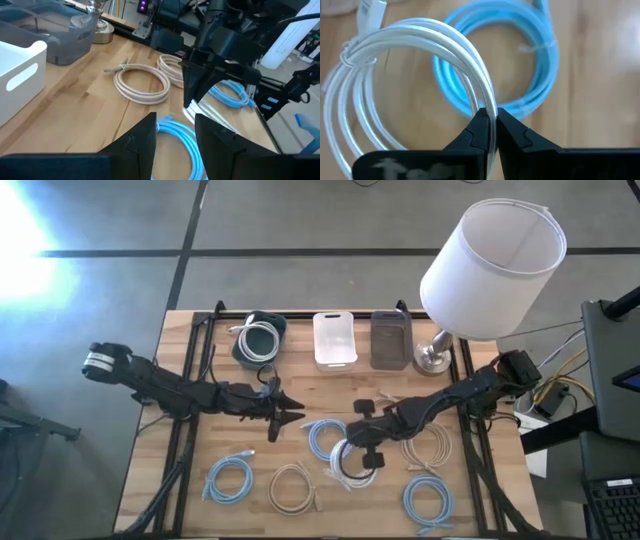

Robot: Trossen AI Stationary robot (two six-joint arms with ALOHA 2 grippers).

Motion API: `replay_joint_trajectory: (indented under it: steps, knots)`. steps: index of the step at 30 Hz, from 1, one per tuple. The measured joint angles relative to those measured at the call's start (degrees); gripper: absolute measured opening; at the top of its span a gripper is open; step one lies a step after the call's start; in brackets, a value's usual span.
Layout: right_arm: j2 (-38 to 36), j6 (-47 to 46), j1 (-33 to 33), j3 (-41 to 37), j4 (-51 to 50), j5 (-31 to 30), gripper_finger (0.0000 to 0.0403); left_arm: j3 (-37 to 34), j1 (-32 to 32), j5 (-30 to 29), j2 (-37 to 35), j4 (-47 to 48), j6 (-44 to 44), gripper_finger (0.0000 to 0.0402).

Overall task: Sort HDMI cables
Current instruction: Put the white HDMI cable into the blue bin

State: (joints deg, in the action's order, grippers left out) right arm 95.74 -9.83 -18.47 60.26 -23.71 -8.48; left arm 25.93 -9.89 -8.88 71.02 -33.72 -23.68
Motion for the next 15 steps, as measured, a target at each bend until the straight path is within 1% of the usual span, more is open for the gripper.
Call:
replay_joint_trajectory:
  steps: [5, 10, 12, 15]
  knots:
    - [0.0, 4.2, -0.1, 2.1, -0.1, -6.6, 0.0014, 0.0, 0.0, 0.0, 0.0, -1.2, -3.9, 0.0138]
    - [0.0, 8.7, 0.0, 4.4, -0.1, -18.1, 0.0014, 0.0, 0.0, 0.0, 1.0, -3.9, -9.4, 0.0138]
    - [0.0, 10.3, 0.0, 5.4, 0.1, -22.8, 0.0014, 0.0, 0.0, 0.0, 1.8, -4.9, -10.0, 0.0138]
    - [0.0, 12.5, 0.2, 6.7, 0.1, -27.7, 0.0014, 0.6, 0.0, 0.0, 3.2, -5.6, -10.0, 0.0138]
